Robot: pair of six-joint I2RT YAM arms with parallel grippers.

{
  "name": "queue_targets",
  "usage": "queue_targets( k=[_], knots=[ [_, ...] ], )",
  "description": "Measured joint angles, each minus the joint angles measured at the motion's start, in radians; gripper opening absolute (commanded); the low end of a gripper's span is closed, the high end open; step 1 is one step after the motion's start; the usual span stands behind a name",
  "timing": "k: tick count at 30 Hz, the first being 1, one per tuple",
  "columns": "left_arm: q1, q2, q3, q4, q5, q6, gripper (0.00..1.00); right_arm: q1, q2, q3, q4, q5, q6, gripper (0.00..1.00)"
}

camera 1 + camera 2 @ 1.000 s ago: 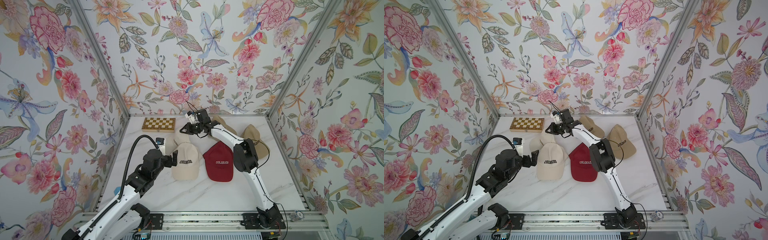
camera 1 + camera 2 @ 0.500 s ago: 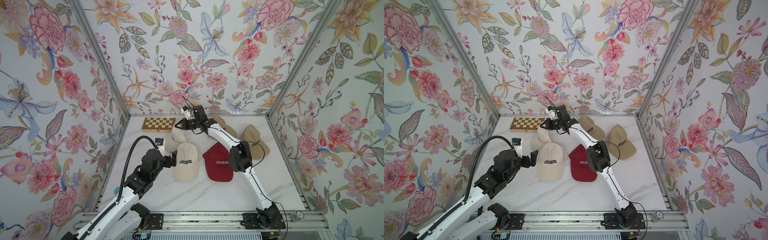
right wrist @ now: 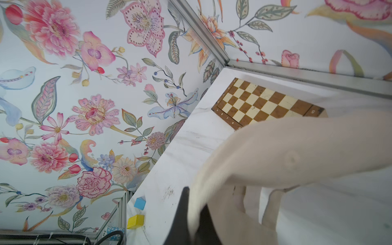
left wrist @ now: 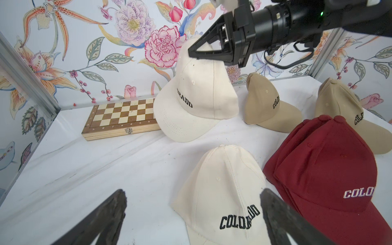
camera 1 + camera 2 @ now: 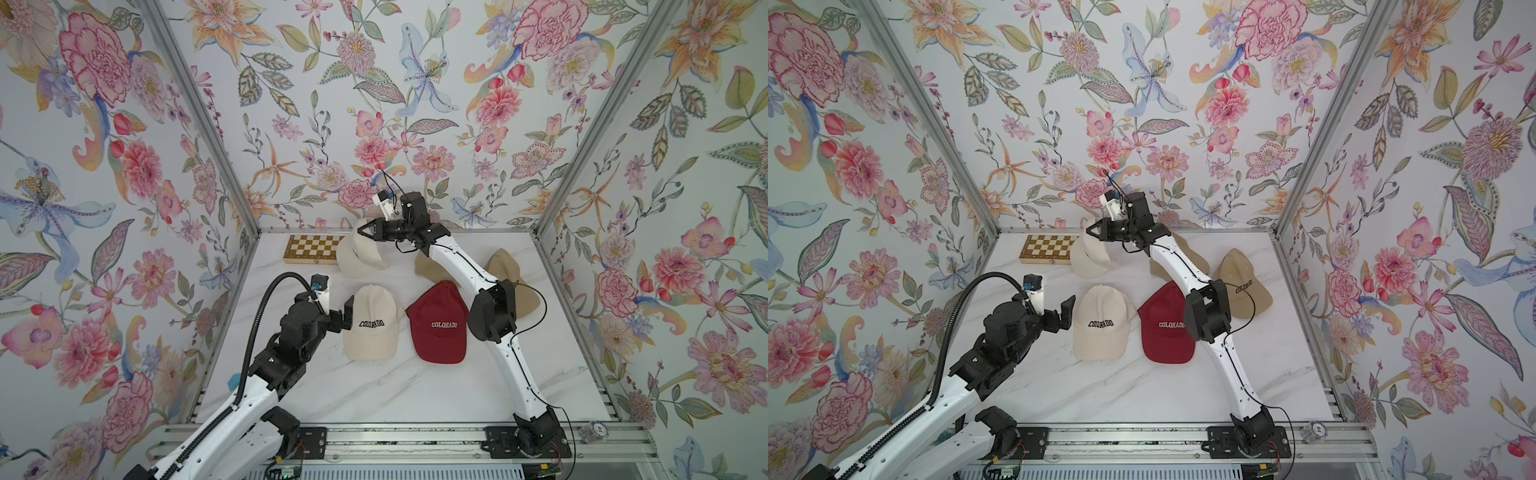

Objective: Stack the baseball caps by color
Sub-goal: Pick up the baseball cap from the center of the board.

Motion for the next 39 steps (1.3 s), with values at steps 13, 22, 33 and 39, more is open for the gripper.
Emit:
queue_targets(
  k=[13, 22, 33, 39],
  knots=[
    [0.0, 0.062, 0.029, 0.137, 0.08, 0.162, 1.0, -0.068, -0.277, -0.03, -0.289, -0.005, -0.19, 0.0],
    [-0.019, 0.162, 0.141, 0.195, 0.138, 0.283, 1.0, -0.029, -0.531, -0.298, -0.506, 0.122, -0.395, 0.0],
    [-0.08, 0.2, 0.221, 0.226, 0.243, 0.344, 1.0, 0.053, -0.671, -0.503, -0.558, 0.204, -0.502, 0.0],
    [-0.098, 0.223, 0.234, 0.261, 0.295, 0.369, 1.0, 0.072, -0.722, -0.534, -0.561, 0.206, -0.521, 0.0]
  ],
)
